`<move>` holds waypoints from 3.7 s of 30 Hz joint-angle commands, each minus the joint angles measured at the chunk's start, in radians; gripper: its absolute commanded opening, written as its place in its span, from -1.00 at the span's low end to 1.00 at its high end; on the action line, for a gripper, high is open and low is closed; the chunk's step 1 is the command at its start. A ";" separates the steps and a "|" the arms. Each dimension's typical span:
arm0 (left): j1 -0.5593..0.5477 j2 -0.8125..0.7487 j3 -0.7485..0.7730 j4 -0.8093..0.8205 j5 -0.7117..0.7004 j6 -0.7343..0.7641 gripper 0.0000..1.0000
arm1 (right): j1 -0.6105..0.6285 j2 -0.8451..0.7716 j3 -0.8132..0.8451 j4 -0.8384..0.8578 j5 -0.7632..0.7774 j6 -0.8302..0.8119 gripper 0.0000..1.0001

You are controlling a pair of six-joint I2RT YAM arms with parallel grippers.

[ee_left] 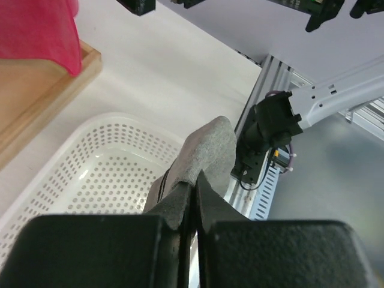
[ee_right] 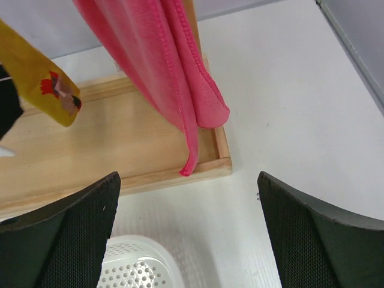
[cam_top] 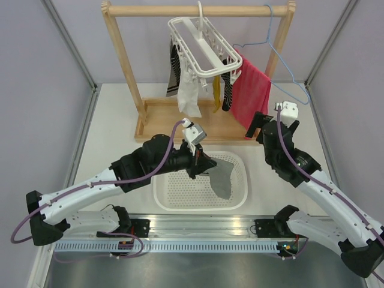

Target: Remove the socks clipped to the hanger

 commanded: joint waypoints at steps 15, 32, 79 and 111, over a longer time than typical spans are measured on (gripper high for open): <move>-0.033 0.115 -0.113 0.057 -0.011 -0.120 -0.95 | -0.197 -0.144 -0.270 0.098 -0.301 0.142 0.96; -0.049 0.094 -0.139 0.064 -0.207 -0.123 1.00 | -0.203 -0.130 -0.312 0.128 -0.339 0.107 0.96; 0.212 0.479 0.219 0.517 -0.462 0.084 0.52 | -0.309 -0.056 -0.358 0.382 -0.655 0.069 0.96; 0.217 0.201 0.110 0.328 0.052 0.098 -0.95 | -0.324 -0.070 -0.295 0.526 -1.115 -0.029 0.96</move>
